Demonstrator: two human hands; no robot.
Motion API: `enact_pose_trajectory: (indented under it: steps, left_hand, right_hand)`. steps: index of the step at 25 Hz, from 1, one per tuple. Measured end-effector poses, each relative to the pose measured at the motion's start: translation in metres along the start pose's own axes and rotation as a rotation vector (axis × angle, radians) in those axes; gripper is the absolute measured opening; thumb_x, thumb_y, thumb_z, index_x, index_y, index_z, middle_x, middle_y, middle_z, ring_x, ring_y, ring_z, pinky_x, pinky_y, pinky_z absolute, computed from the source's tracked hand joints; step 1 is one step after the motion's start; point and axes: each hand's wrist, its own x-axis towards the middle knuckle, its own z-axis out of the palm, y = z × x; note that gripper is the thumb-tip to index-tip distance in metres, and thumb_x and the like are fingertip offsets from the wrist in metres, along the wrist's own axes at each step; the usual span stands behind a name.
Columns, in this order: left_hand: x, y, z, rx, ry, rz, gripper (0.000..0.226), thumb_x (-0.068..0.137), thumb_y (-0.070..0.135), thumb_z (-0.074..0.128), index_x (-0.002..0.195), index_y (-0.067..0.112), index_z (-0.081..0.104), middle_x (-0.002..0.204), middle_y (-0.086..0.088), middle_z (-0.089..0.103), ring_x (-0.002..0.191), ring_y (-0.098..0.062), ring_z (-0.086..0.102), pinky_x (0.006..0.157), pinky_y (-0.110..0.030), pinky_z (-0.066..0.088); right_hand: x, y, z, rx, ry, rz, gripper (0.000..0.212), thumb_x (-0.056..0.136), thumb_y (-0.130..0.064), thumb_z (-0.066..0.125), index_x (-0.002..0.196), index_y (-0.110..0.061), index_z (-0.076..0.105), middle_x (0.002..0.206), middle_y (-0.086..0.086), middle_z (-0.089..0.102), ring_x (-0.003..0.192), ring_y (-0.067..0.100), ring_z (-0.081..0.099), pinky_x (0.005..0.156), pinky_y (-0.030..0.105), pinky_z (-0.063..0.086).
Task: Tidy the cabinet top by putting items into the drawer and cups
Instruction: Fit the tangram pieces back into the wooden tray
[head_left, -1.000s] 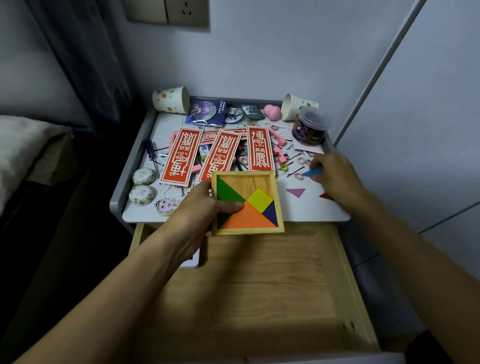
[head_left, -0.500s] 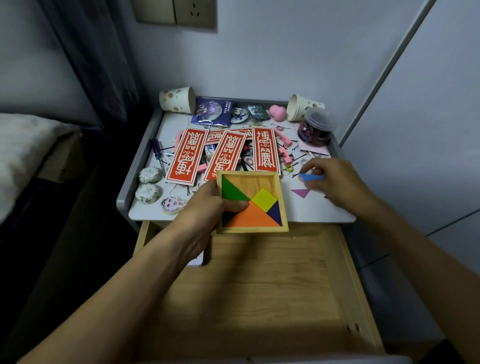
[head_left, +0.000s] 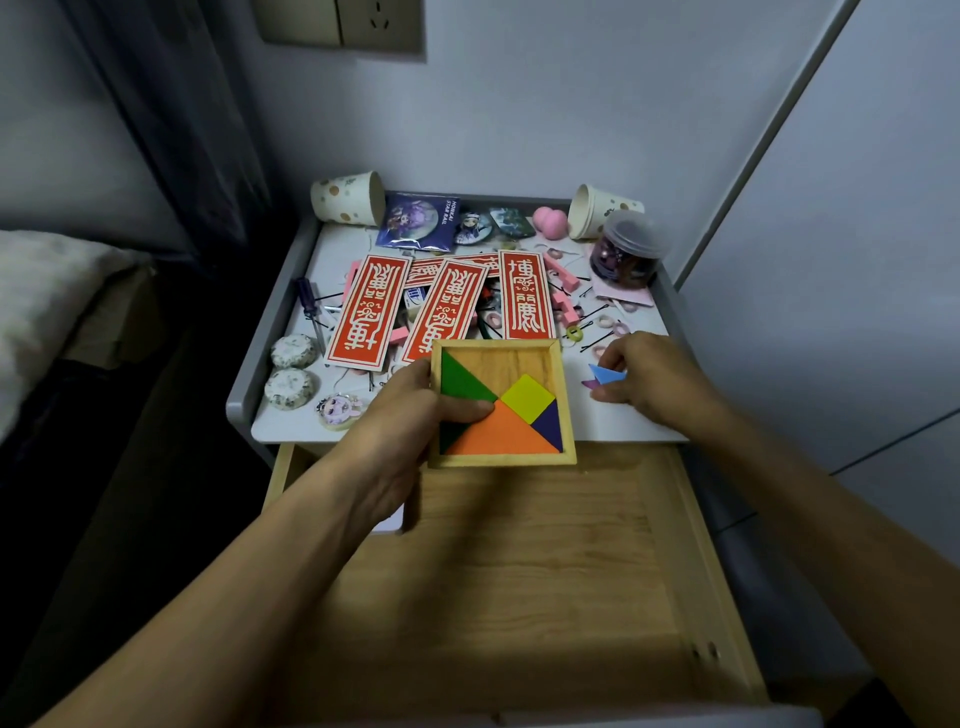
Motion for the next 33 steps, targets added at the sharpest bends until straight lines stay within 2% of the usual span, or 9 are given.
enact_pose_trajectory:
  steps: [8, 11, 14, 16, 19, 21, 23, 29, 33]
  left_hand:
    - [-0.005, 0.0, 0.005, -0.067, 0.004, -0.013, 0.023, 0.088, 0.004, 0.065, 0.111, 0.007, 0.065, 0.099, -0.013, 0.075, 0.081, -0.025, 0.073, 0.067, -0.033, 0.061]
    - [-0.005, -0.001, 0.006, -0.038, 0.018, -0.009, 0.025, 0.089, 0.002, 0.063, 0.113, 0.007, 0.064, 0.099, -0.012, 0.075, 0.081, -0.024, 0.073, 0.063, -0.03, 0.059]
    - [-0.005, -0.004, 0.008, -0.026, 0.017, -0.001, 0.026, 0.089, 0.001, 0.063, 0.115, 0.007, 0.064, 0.1, -0.013, 0.075, 0.083, -0.026, 0.073, 0.067, -0.032, 0.06]
    - [-0.006, -0.006, 0.01, -0.017, 0.014, 0.002, 0.025, 0.089, 0.001, 0.063, 0.114, 0.008, 0.064, 0.099, -0.011, 0.075, 0.083, -0.026, 0.073, 0.07, -0.033, 0.06]
    - [-0.006, -0.009, 0.015, -0.028, 0.001, 0.013, 0.027, 0.09, -0.001, 0.061, 0.115, 0.009, 0.064, 0.099, -0.012, 0.075, 0.085, -0.025, 0.073, 0.072, -0.033, 0.06]
    - [-0.006, -0.01, 0.016, -0.027, -0.007, 0.022, 0.029, 0.09, -0.002, 0.061, 0.116, 0.009, 0.064, 0.1, -0.012, 0.075, 0.086, -0.026, 0.072, 0.073, -0.033, 0.059]
    - [-0.005, -0.011, 0.016, -0.028, -0.011, 0.029, 0.029, 0.09, -0.002, 0.06, 0.117, 0.009, 0.064, 0.1, -0.013, 0.075, 0.086, -0.026, 0.072, 0.074, -0.033, 0.058]
    - [-0.007, -0.009, 0.014, -0.058, -0.021, 0.027, 0.03, 0.089, -0.001, 0.061, 0.118, 0.006, 0.063, 0.103, -0.014, 0.074, 0.086, -0.025, 0.072, 0.072, -0.032, 0.06]
    - [-0.008, -0.007, 0.014, -0.074, -0.036, -0.003, 0.027, 0.088, 0.006, 0.065, 0.115, 0.009, 0.065, 0.102, -0.013, 0.075, 0.09, -0.028, 0.072, 0.078, -0.036, 0.06]
  right_hand:
    - [-0.001, 0.002, -0.003, -0.09, -0.067, 0.034, 0.037, 0.083, -0.03, 0.076, 0.109, -0.006, 0.069, 0.109, 0.013, 0.066, 0.094, 0.025, 0.059, 0.076, 0.032, 0.046]
    - [-0.002, 0.001, -0.006, -0.114, -0.018, 0.024, 0.03, 0.083, -0.03, 0.075, 0.105, -0.01, 0.07, 0.104, 0.011, 0.068, 0.085, 0.021, 0.057, 0.071, 0.029, 0.042]
    - [-0.011, -0.013, -0.024, 0.149, 0.247, -0.084, 0.025, 0.084, -0.025, 0.074, 0.106, -0.013, 0.07, 0.092, -0.002, 0.064, 0.073, 0.005, 0.053, 0.062, 0.012, 0.041]
    - [-0.025, -0.035, -0.035, 0.418, 0.273, -0.22, 0.024, 0.081, -0.021, 0.077, 0.103, -0.019, 0.069, 0.086, -0.013, 0.061, 0.072, -0.004, 0.054, 0.06, 0.004, 0.043]
    - [-0.04, -0.057, -0.021, 0.378, 0.094, -0.392, 0.022, 0.076, -0.026, 0.08, 0.095, -0.025, 0.069, 0.089, -0.011, 0.066, 0.083, -0.001, 0.06, 0.075, 0.018, 0.051]
    - [-0.042, -0.061, -0.008, 0.267, 0.042, -0.445, 0.015, 0.077, -0.03, 0.08, 0.087, -0.026, 0.07, 0.085, -0.009, 0.068, 0.081, 0.003, 0.061, 0.074, 0.029, 0.052]
    - [-0.039, -0.059, -0.003, 0.245, 0.034, -0.483, 0.016, 0.074, -0.029, 0.082, 0.085, -0.022, 0.073, 0.082, -0.009, 0.066, 0.078, 0.004, 0.059, 0.071, 0.029, 0.048]
    - [-0.037, -0.058, -0.008, 0.234, 0.139, -0.521, 0.025, 0.078, -0.021, 0.079, 0.101, -0.012, 0.075, 0.092, 0.003, 0.066, 0.086, 0.017, 0.059, 0.079, 0.038, 0.049]
    - [-0.042, -0.059, -0.004, 0.276, 0.234, -0.386, 0.021, 0.079, -0.028, 0.078, 0.098, -0.019, 0.076, 0.086, -0.004, 0.069, 0.08, 0.01, 0.06, 0.074, 0.033, 0.05]
